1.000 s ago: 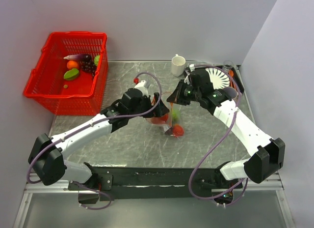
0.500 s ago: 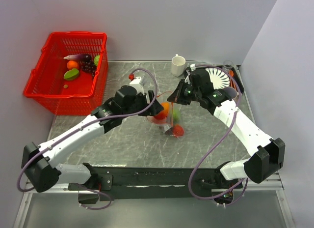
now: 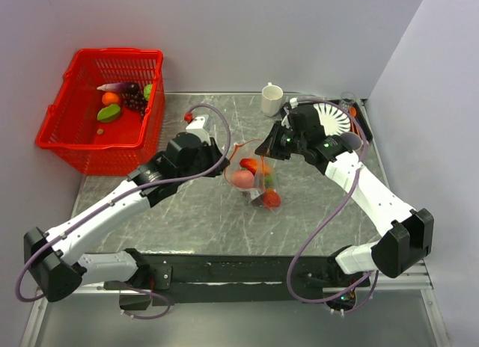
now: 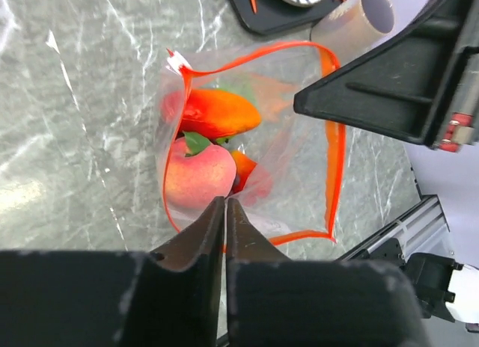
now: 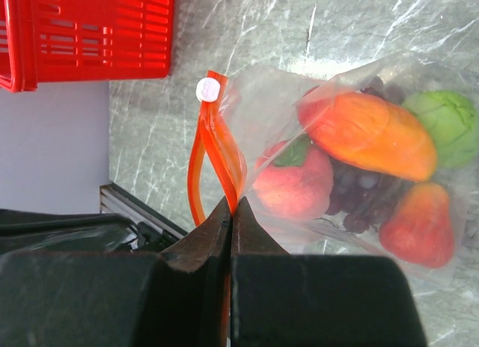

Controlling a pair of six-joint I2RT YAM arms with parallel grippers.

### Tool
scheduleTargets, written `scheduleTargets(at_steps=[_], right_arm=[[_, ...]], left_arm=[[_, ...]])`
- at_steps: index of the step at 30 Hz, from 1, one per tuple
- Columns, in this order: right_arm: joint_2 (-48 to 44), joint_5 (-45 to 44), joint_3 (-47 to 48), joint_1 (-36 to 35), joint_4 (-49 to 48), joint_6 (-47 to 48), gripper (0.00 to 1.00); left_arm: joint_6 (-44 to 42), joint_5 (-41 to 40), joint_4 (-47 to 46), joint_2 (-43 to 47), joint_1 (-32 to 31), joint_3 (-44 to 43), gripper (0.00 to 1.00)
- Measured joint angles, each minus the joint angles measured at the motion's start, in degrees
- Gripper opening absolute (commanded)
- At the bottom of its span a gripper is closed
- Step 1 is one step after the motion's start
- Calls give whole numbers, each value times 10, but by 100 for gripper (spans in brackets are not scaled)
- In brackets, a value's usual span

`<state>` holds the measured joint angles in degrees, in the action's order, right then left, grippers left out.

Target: Place the food in the zip-top bag and seal the zipper

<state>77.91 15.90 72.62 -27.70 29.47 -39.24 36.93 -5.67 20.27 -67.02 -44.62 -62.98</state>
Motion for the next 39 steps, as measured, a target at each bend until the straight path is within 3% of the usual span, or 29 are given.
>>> scheduleTargets(at_steps=[3,5,7,10,12,15,17,21,24,25,27,34,39], right_arm=[[0,0,-3,0,-5,-2,0],[0,0,-8,0,-7,-2,0],[0,0,-9,0,-7,-2,0],[0,0,-9,0,-7,-2,0],[0,0,-9,0,-7,-2,0],[0,1,-9,0,-7,-2,0],[0,1,-9,0,-7,-1,0],[0,2,-9,0,-7,-1,0],[0,3,-9,0,-8,-1,0],[0,3,-9,0,-8,-2,0],[0,3,-9,0,-8,-1,0],[1,8,-9,0,-8,4,0],[3,8,-16,0,-16,12,0]], left_arm=[[4,2,-3,-23,0,0,4],[8,-9,6,-43,0,-1,15],[8,-17,13,-57,0,-2,37],[7,-25,22,-72,0,-2,60],[8,-35,27,-76,0,-2,70],[14,-57,41,-80,0,-4,71],[17,-67,47,-82,0,-4,68],[19,-64,43,-92,0,-4,48],[22,-62,42,-105,0,-4,28],[24,-63,42,-111,0,-4,16],[29,-66,43,-123,0,-4,1],[32,-100,85,-136,0,-29,1],[32,-94,107,-91,0,-84,1]])
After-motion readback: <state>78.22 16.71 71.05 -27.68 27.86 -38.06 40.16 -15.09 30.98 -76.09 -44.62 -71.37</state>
